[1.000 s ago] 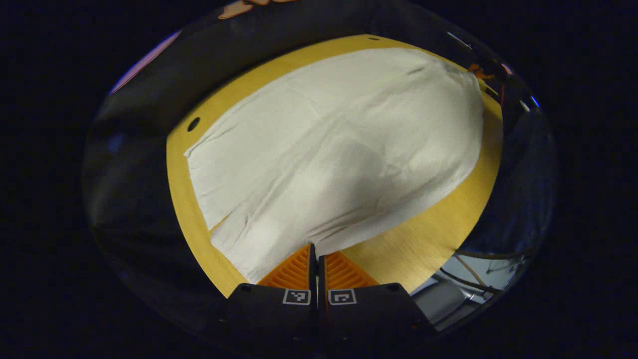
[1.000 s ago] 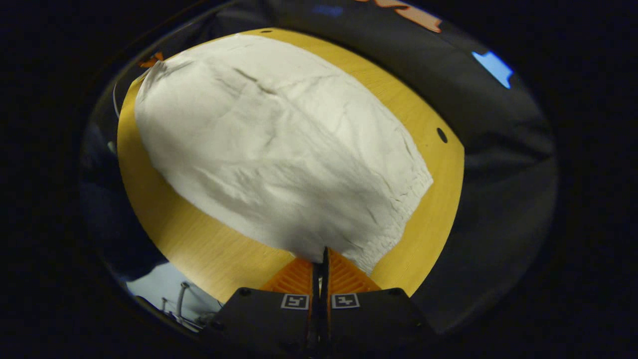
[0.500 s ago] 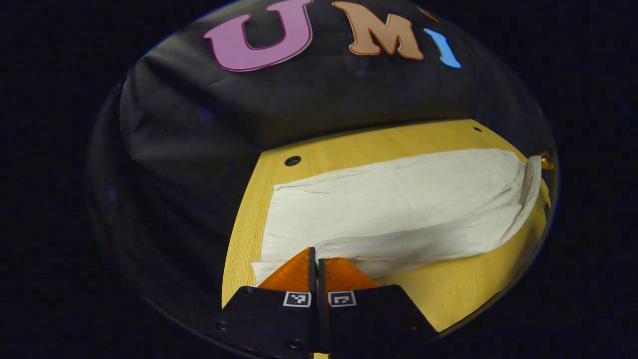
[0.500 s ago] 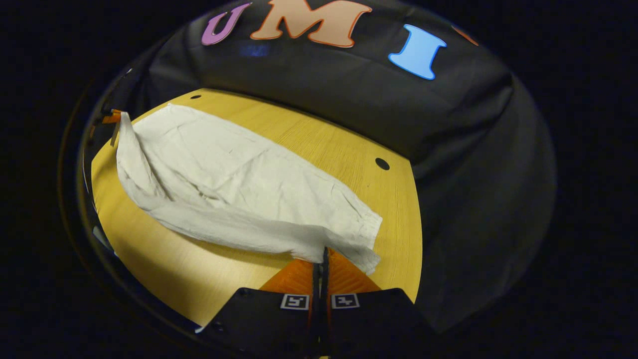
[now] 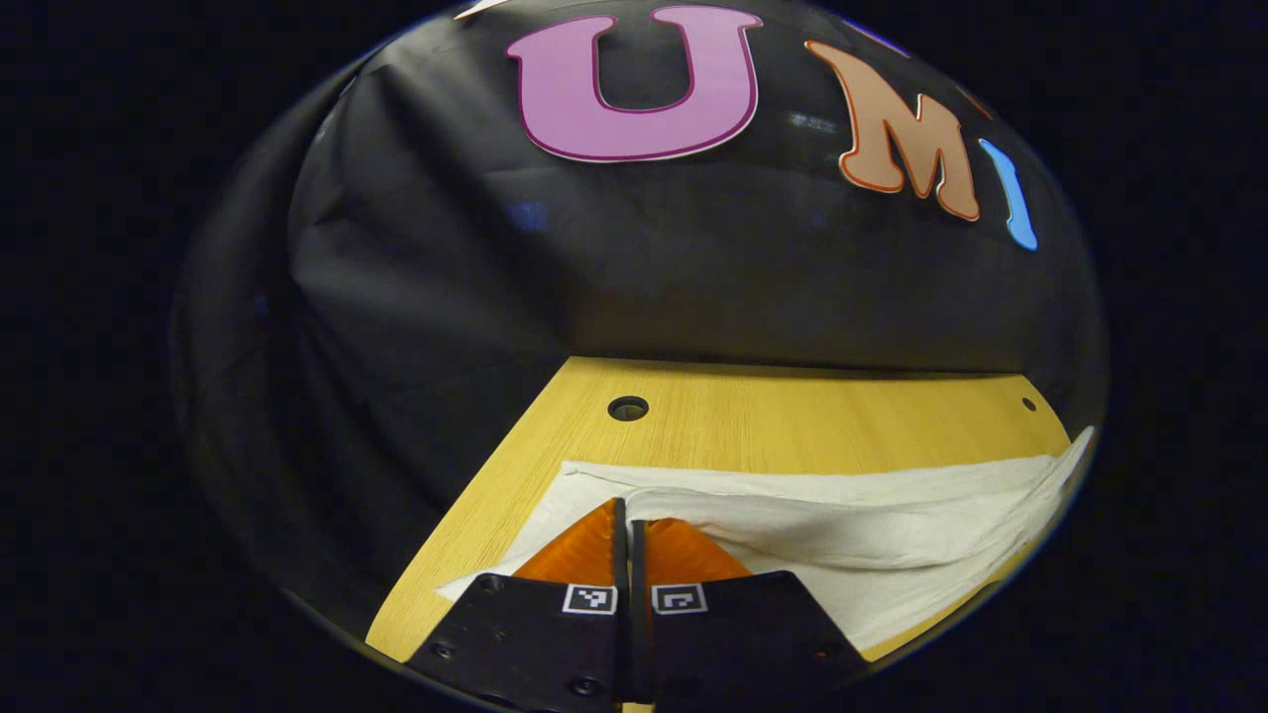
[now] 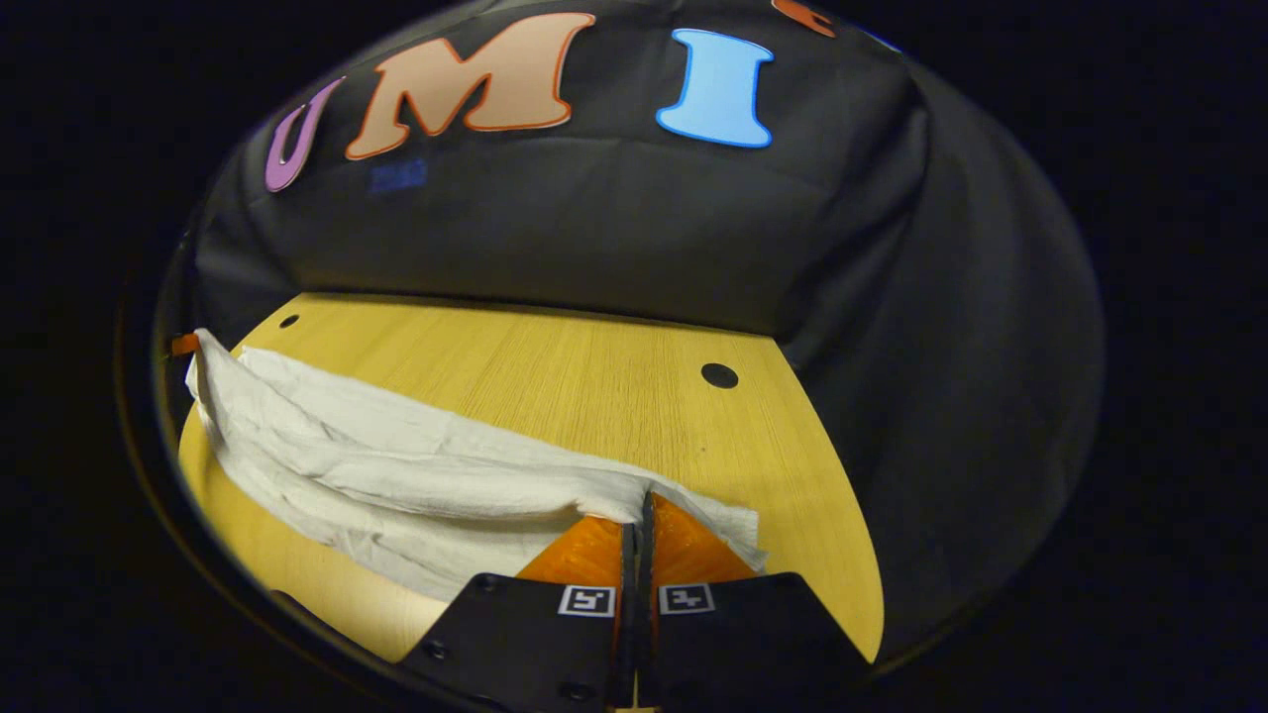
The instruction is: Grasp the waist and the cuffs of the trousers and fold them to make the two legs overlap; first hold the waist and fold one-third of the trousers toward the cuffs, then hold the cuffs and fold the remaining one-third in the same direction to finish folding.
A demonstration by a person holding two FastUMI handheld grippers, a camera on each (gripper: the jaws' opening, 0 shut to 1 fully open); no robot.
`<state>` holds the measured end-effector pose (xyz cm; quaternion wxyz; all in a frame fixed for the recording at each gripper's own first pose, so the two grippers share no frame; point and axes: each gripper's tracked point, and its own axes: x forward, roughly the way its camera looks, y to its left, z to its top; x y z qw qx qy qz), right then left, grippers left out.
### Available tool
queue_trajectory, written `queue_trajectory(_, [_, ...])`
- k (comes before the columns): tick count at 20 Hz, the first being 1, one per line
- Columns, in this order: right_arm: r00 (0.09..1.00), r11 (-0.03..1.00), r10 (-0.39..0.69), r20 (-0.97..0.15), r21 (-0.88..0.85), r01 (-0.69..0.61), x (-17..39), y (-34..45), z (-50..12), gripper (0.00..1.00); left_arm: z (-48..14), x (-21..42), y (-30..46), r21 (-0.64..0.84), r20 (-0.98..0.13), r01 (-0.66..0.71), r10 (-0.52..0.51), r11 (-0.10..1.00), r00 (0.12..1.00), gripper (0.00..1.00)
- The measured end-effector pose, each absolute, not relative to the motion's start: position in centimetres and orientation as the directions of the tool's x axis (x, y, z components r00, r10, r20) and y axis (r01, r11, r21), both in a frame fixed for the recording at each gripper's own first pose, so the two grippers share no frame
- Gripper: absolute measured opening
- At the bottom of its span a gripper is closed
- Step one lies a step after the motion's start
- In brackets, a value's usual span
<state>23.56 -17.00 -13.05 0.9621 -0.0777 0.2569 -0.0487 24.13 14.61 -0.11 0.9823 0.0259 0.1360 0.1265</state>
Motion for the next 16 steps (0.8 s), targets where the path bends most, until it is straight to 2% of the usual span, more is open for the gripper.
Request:
queue_trajectory(4, [0.840,0.986,-0.142,-0.523,-0.152,0.072,26.9,-16.8,-16.4,0.02,-4.1,28.5,15.1,0.103,-0.305,-0.253,0.272,0.962,0.913,0.00])
queue_trajectory(9, [0.815,0.993,-0.114,-0.568,-0.095,0.072,28.7,-17.1,-18.9,0.03,-5.2,29.5,15.3,0.114,-0.309,-0.279,0.301,0.954,0.902,0.00])
queue_trajectory(11, [0.803,0.996,-0.091,-0.589,-0.037,0.086,28.9,-17.2,-19.2,0.10,-5.3,29.1,15.1,0.094,-0.322,-0.286,0.301,0.953,0.898,0.00])
queue_trajectory(12, [0.798,0.994,-0.090,-0.596,-0.009,0.105,28.8,-17.3,-19.0,0.13,-5.5,29.0,14.9,0.071,-0.330,-0.289,0.296,0.955,0.897,0.08])
queue_trajectory(13, [0.799,0.992,-0.096,-0.593,0.009,0.126,28.8,-17.8,-18.9,0.17,-5.7,28.7,15.0,0.061,-0.343,-0.309,0.310,0.949,0.887,0.12])
queue_trajectory(14, [0.805,0.990,-0.100,-0.584,0.026,0.141,28.8,-18.2,-18.3,0.43,-5.8,28.2,15.2,0.055,-0.349,-0.329,0.326,0.943,0.878,0.39])
queue_trajectory(15, [0.815,0.987,-0.103,-0.569,0.046,0.157,28.6,-18.8,-17.4,0.57,-5.6,27.5,15.1,0.047,-0.347,-0.342,0.337,0.938,0.875,0.65])
queue_trajectory(16, [0.823,0.983,-0.106,-0.558,0.064,0.170,28.4,-19.2,-16.7,0.75,-5.0,27.2,15.1,0.032,-0.336,-0.349,0.338,0.937,0.879,0.92])
